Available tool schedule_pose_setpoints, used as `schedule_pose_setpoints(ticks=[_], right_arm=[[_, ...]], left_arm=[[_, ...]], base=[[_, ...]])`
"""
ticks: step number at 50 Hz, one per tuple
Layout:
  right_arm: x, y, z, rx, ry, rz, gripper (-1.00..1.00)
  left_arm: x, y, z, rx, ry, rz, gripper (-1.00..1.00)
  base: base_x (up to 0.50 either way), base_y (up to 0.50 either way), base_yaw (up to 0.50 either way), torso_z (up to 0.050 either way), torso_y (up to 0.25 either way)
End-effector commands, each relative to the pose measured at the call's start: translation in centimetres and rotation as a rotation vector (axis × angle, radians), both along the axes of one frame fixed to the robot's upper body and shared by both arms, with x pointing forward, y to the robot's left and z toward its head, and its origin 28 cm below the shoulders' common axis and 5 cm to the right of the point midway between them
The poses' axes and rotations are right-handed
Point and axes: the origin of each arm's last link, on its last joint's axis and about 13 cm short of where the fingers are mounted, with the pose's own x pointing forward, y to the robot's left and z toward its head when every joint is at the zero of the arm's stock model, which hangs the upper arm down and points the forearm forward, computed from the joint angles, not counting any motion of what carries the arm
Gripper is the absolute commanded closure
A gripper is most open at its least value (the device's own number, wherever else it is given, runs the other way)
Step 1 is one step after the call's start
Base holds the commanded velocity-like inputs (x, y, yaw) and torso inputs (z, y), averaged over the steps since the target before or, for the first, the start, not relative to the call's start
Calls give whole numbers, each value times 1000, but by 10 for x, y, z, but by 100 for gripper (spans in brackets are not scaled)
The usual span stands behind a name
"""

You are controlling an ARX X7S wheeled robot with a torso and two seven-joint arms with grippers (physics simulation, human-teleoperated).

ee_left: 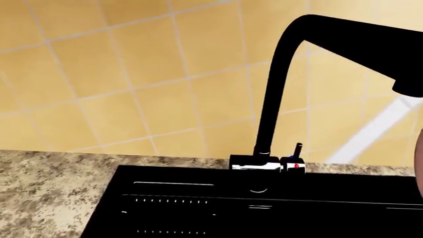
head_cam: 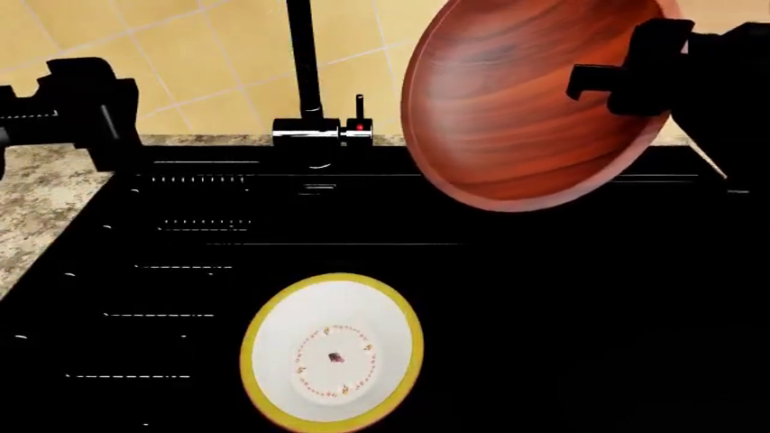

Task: Stack the bowls in the sink.

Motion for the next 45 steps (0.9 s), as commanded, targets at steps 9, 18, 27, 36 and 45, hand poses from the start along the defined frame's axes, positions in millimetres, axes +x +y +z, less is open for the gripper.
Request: schedule_pose_setpoints(ticks=[9, 18, 27, 36, 45], right_arm=[[12, 20, 5, -16, 98, 93, 100], [15, 27, 5, -17, 123, 140, 100], [14, 31, 4, -14, 162, 185, 100], [17, 39, 0, 17, 234, 251, 100], [24, 51, -6, -1, 308, 318, 100]], left_arm=[[-3, 9, 0, 3, -7, 40, -100], [-4, 11, 0, 5, -9, 51, -100], [-6, 12, 1, 9, -12, 64, -100], [-8, 14, 1, 7, -16, 76, -100], [-9, 15, 2, 8, -20, 81, -100]], base=[[0, 0, 0, 0, 0], [0, 0, 0, 1, 0], [0, 0, 0, 0, 1], [0, 0, 0, 0, 0], [0, 0, 0, 0, 0]])
